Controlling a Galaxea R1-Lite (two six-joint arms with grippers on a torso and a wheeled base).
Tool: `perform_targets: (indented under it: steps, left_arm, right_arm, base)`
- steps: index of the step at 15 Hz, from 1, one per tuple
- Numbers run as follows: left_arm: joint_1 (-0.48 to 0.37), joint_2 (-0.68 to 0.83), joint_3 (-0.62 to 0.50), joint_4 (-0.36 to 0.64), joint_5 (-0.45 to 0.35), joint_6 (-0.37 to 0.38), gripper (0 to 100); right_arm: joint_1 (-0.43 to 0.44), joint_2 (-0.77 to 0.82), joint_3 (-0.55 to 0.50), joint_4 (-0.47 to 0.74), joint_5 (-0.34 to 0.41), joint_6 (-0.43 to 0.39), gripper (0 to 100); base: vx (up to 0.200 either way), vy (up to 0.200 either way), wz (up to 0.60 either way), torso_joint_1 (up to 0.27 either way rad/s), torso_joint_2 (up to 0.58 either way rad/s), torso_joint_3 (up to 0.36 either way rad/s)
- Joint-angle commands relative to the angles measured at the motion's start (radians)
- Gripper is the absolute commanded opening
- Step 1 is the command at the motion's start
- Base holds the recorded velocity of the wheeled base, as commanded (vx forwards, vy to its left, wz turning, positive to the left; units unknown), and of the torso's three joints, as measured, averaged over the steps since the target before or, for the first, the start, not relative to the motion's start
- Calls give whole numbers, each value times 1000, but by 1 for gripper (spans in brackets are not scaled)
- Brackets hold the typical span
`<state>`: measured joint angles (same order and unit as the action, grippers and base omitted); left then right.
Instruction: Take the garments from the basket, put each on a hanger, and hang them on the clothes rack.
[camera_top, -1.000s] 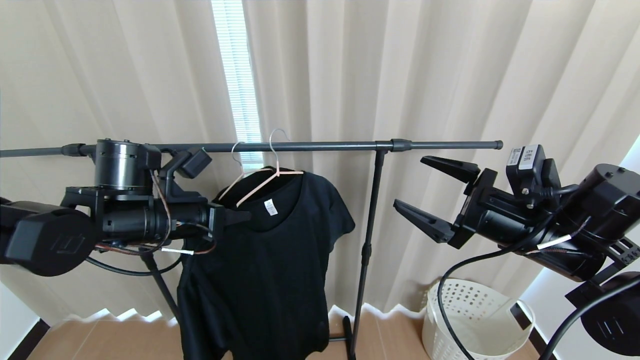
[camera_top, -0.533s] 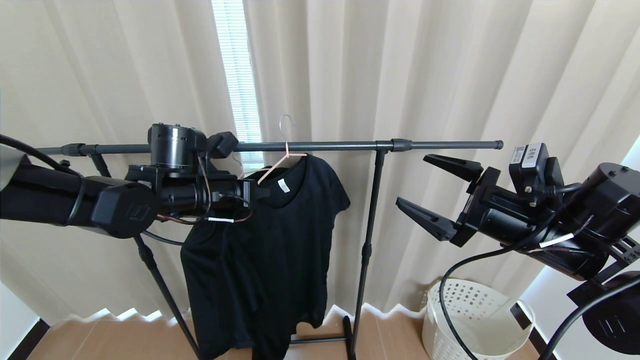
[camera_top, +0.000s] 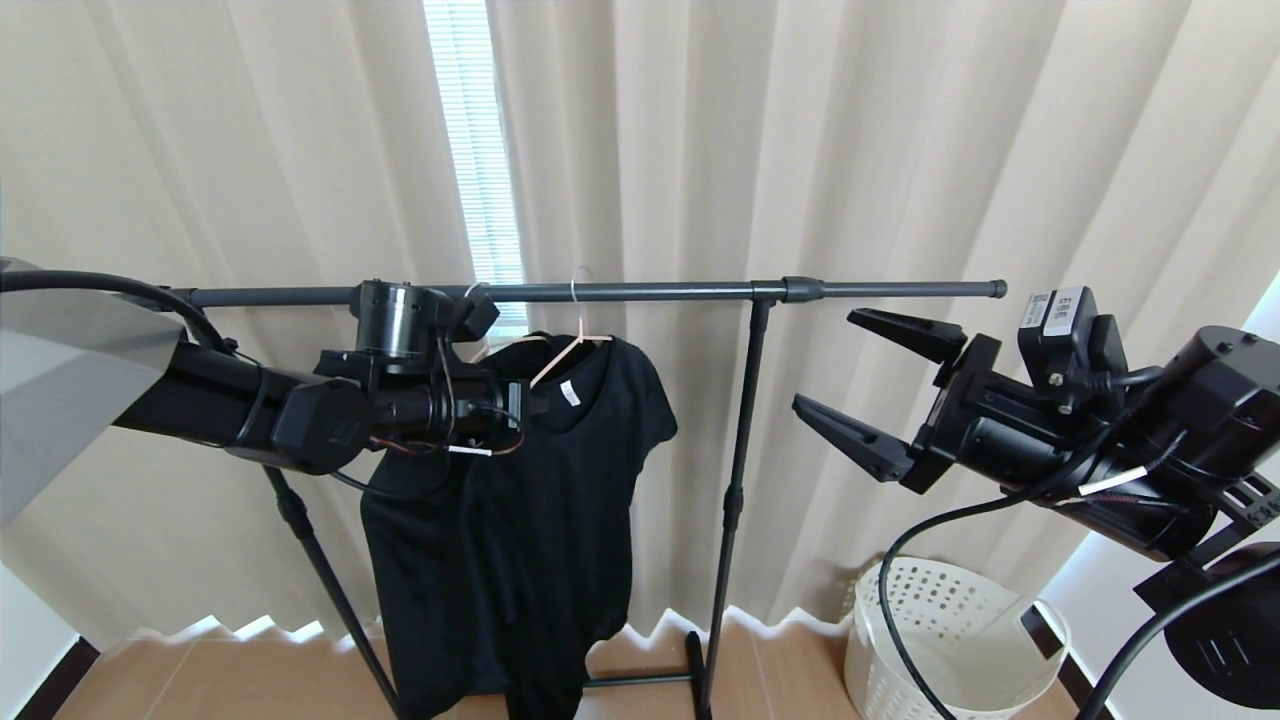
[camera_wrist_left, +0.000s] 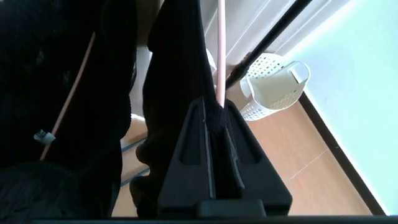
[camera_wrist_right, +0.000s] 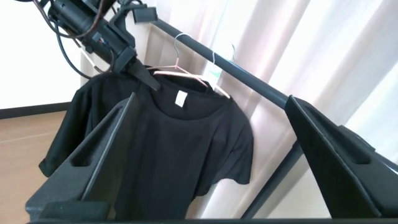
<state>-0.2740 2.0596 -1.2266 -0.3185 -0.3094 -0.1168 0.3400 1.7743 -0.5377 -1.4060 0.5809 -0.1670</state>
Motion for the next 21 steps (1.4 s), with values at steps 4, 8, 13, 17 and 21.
perform_targets:
  steps: [4,8,13,17,21]
  left_arm:
    - [-2,7,4,-1,-1,2,0]
    - [-7,-49,33,3,-1,6,100]
    - [-7,-165,122,1,-2,9,100]
    - [-5,-357,286,-1,-7,19,100]
    - [-2,-731,625,-96,-8,48,100]
  right_arm:
    - [1,1,1,-2,1,0,100]
    - [1,-30,5,-4,1,0,100]
    - [-7,-32,2,-5,2,0,100]
    - [-7,-53,16,-44,7,3,100]
    - [-7,-303,116,-165,2,0,100]
  base:
    - [0,0,0,0,0,0]
    - [0,0,0,0,0,0]
    - [0,0,0,0,0,0]
    - [0,0,0,0,0,0]
    - [0,0,0,0,0,0]
